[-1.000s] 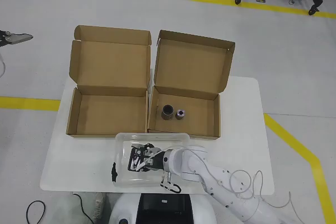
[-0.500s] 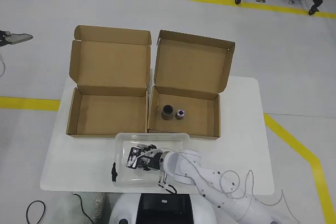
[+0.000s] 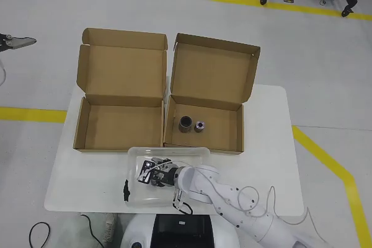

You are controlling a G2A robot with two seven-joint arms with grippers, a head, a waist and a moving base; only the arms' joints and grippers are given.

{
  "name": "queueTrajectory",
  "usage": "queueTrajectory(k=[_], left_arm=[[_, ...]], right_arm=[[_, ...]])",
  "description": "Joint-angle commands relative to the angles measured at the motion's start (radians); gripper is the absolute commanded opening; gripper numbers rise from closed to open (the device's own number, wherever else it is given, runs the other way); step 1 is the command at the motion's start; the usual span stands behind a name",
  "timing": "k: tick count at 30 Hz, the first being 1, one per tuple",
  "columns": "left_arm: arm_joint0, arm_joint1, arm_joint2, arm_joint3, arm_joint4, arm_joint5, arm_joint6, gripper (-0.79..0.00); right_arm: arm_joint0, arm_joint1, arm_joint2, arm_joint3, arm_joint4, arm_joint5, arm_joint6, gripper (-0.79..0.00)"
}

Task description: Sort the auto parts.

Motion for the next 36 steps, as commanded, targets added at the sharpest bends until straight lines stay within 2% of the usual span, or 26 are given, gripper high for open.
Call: queueTrajectory(k=[1, 11, 20, 25, 36], left_arm=[[0.000, 0.000, 0.000, 0.000, 0.000, 0.000, 0.000, 0.000], [0.000, 0.000, 0.000, 0.000, 0.000, 0.000, 0.000, 0.000], [0.000, 0.000, 0.000, 0.000, 0.000, 0.000, 0.000, 0.000], [0.000, 0.000, 0.000, 0.000, 0.000, 0.000, 0.000, 0.000], [0.000, 0.000, 0.000, 0.000, 0.000, 0.000, 0.000, 0.000]], right_arm=[[0.004, -0.004, -0.003, 0.010, -0.003, 0.005, 0.003, -0.394], [0.015, -0.024, -0.012, 0.032, -0.015, 0.031, 0.058, -0.394], [-0.024, -0.013, 0.020, -0.024, -0.047, 0.043, 0.093, -0.394], [-0.040, -0.009, 0.031, -0.031, -0.051, 0.022, 0.069, -0.391], [-0.026, -0.029, 0.017, 0.027, -0.037, 0.012, 0.033, -0.397]])
